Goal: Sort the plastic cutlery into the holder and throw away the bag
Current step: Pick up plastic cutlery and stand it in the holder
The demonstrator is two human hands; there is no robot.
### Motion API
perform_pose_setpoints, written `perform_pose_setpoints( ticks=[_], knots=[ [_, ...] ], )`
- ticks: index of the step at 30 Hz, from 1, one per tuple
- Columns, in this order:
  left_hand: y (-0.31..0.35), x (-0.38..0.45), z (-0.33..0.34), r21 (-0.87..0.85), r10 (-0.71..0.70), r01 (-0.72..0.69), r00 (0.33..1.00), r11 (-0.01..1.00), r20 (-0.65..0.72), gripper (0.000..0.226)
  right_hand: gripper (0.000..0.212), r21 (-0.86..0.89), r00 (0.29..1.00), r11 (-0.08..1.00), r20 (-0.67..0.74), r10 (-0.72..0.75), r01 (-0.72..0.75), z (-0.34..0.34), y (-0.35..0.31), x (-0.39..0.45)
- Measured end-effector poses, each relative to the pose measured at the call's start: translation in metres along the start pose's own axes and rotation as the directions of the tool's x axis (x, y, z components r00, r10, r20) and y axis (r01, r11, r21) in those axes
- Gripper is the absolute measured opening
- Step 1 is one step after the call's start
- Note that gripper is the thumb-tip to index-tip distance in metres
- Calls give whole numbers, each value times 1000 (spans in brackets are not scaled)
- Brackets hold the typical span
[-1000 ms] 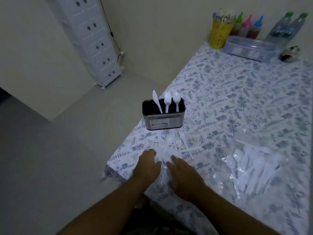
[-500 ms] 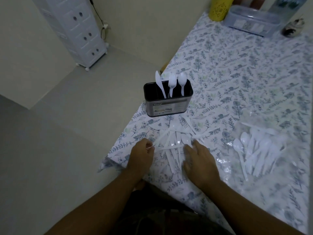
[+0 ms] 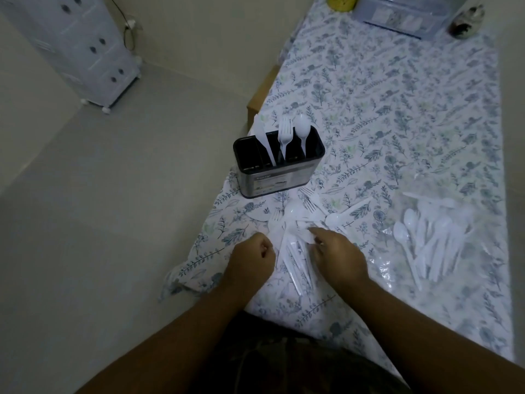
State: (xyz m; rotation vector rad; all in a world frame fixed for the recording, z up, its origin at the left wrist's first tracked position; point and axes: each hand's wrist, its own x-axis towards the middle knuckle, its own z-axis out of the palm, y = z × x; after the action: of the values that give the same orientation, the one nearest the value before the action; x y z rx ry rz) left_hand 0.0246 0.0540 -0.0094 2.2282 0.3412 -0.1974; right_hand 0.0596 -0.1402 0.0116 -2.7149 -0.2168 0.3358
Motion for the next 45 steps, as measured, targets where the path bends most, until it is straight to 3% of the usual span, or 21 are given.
perform_pose_setpoints(
  ticks=[3, 5, 8, 11, 14, 17, 20, 23, 29, 37, 42, 45],
  knots=[
    [4, 0, 5, 138, -86, 66, 986, 988, 140, 27, 49, -6, 994, 999, -98, 41, -42, -1, 6, -2],
    [8, 6, 8, 229, -84, 45, 983, 972, 164, 36, 47, -19, 993, 1000, -119, 4, -7, 1, 5, -5],
    [12, 17, 11, 314, -72, 9, 979, 949, 188, 35, 39, 39, 998, 997, -14, -59, 59, 5, -4, -10],
    [13, 18, 10, 296, -114, 53, 974, 954, 196, 28, 49, 72, 985, 995, 156, -80, 70, 12, -16, -15],
    [10, 9, 5, 247, -136, 89, 974, 965, 180, 27, 66, -5, 961, 998, 271, -60, 64, 18, -21, -14],
    [3, -2, 2, 244, -143, 101, 977, 964, 158, 28, 60, -41, 958, 998, 284, -35, 48, 20, -19, -10],
    [0, -13, 2, 199, -165, 143, 981, 969, 101, 24, 40, 24, 970, 1000, 241, 4, -11, 19, -14, -5],
    [1, -22, 4, 179, -179, 166, 982, 970, 62, 24, 34, 56, 975, 998, 221, 19, -33, 16, -7, -1],
    [4, -30, 4, 176, -176, 176, 984, 969, -15, 19, 67, -31, 957, 999, 290, 19, -10, 17, -11, 3],
    [7, -30, 7, 176, -103, 94, 994, 980, 39, 14, 13, -26, 967, 997, 245, 70, -66, 8, 1, 7],
    [9, -24, 9, 174, -47, 39, 998, 984, 42, 13, 6, 78, 962, 984, 238, 136, -159, -4, 7, 4],
    [25, -17, 14, 46, -85, 83, 996, 995, 37, 18, 16, 206, 940, 942, 272, 205, -265, -11, 11, -4]
  ],
)
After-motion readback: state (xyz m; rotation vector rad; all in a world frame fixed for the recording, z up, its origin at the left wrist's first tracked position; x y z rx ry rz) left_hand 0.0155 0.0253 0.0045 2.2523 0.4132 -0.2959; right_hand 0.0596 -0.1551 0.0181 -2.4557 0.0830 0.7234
